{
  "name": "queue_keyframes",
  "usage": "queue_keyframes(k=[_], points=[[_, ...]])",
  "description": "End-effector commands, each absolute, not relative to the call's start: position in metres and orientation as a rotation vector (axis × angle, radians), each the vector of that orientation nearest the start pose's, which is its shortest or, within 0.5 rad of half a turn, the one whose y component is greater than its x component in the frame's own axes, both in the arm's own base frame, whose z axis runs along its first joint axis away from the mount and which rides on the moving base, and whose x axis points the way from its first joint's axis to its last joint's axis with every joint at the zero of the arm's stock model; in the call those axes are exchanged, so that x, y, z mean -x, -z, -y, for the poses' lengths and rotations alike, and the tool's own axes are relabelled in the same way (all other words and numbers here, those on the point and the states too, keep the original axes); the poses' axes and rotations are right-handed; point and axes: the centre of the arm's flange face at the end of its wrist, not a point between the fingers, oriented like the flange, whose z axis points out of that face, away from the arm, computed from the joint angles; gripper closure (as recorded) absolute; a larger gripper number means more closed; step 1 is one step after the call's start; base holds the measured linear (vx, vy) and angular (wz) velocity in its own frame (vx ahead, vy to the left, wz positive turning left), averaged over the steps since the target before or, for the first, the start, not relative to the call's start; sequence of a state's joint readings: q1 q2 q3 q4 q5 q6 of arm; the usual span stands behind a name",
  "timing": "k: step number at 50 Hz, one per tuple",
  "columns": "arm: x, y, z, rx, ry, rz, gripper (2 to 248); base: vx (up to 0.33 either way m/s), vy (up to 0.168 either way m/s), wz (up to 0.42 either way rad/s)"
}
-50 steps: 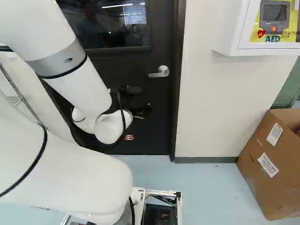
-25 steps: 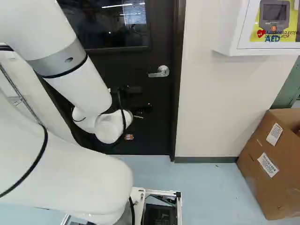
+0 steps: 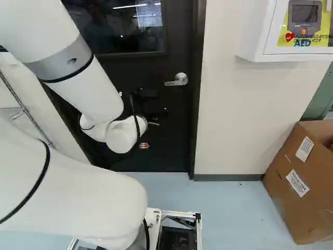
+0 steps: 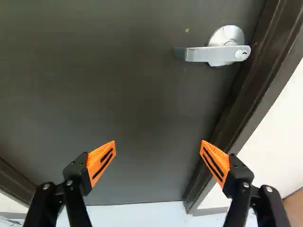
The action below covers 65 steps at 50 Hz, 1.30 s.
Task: Open the door and move inside
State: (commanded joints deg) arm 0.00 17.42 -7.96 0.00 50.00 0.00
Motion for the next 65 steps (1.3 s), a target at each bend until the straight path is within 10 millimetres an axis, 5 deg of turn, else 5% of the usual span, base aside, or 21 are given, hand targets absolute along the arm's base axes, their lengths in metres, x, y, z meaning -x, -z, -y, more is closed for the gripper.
queue_keyframes(k=[65], points=[[-0.338, -0.46, 0.0, 2.329, 2.108, 0.0, 3, 0.0, 0.0, 0.0]])
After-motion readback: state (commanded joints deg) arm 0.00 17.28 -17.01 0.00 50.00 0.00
